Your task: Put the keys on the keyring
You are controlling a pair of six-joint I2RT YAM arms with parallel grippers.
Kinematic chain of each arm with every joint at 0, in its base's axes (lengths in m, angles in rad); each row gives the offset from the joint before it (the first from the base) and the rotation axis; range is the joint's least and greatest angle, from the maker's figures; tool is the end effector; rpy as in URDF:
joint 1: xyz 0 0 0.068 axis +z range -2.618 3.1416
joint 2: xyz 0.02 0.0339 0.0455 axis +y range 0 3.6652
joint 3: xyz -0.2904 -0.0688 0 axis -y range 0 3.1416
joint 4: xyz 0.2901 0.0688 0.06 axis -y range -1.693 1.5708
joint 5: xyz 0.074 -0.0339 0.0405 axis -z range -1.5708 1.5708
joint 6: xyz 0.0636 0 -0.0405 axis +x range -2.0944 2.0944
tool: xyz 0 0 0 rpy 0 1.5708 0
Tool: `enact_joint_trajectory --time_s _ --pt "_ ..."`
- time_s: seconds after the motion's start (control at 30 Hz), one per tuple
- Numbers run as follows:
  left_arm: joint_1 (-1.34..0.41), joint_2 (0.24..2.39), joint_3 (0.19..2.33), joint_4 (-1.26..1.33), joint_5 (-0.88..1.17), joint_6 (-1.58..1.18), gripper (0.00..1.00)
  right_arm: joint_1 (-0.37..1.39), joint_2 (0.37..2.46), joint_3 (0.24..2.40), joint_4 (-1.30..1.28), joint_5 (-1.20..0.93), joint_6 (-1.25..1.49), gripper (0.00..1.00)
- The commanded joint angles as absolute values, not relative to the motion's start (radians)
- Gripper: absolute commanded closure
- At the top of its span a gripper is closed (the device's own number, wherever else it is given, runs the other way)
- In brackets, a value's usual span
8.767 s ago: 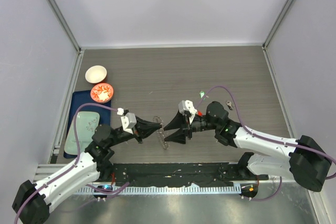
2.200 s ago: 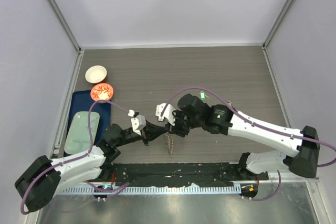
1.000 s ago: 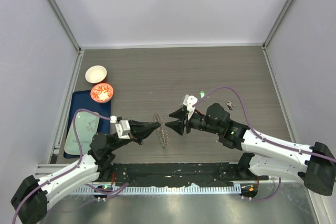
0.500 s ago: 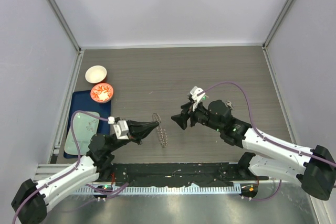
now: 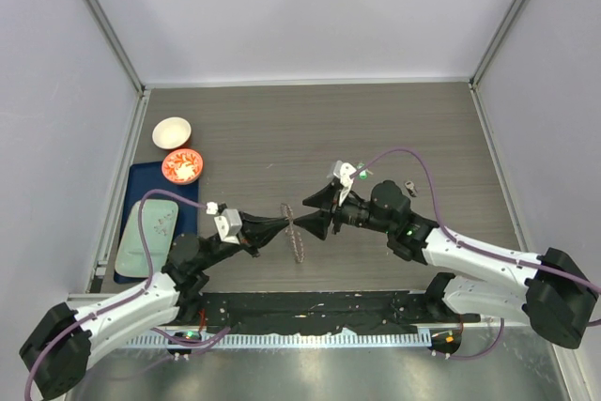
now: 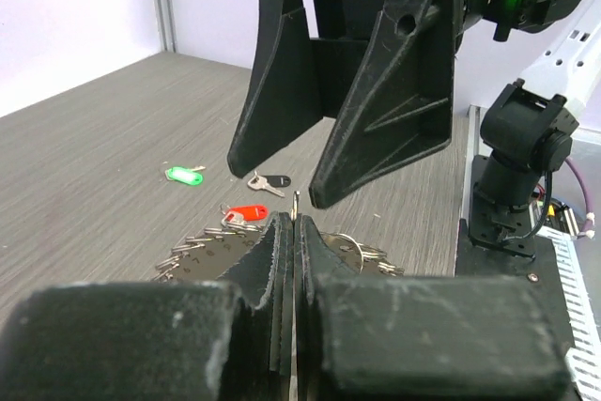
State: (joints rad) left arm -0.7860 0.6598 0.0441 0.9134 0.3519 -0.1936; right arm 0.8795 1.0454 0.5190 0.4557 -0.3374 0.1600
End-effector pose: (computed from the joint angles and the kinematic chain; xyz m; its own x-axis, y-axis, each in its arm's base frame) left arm 0.1187 -0.1498 0.2122 0.0308 -0.2864 -0.9576 0.9202 0.3823 -0.0847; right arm 0.1680 0.2361 0.2614 -0.1938 0.0016 -0.9810 -0.9184 0.3514 0.1820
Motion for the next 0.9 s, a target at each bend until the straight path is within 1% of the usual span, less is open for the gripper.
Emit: enact_joint_trajectory --time_s 0.0,0.1,0.27,0.4,0.6,0.87 --pt "-0.79 0.667 -0.06 1.051 0.362 -0.203 1.0 0.881 1.091 0.561 0.593 -0.481 0.14 0.38" --pt "-0.792 0.657 -0.061 1.051 0.367 -0.206 1.0 0.881 1.108 0.56 0.601 -0.508 0.129 0.41" --pt "-0.79 0.614 -0.063 1.035 0.38 -0.204 1.0 0.881 1.114 0.563 0.597 -0.528 0.097 0.43" --pt "-0.79 0.598 -0.063 1.025 0.397 -0.204 1.0 0.881 1.118 0.572 0.594 -0.54 0.083 0.5" --pt "-0.79 0.583 -0.061 1.006 0.408 -0.201 1.0 0.881 1.111 0.587 0.572 -0.56 0.06 0.56" --pt "-0.79 0.592 -0.055 1.0 0.414 -0.196 1.0 0.879 1.088 0.632 0.47 -0.6 0.003 0.57"
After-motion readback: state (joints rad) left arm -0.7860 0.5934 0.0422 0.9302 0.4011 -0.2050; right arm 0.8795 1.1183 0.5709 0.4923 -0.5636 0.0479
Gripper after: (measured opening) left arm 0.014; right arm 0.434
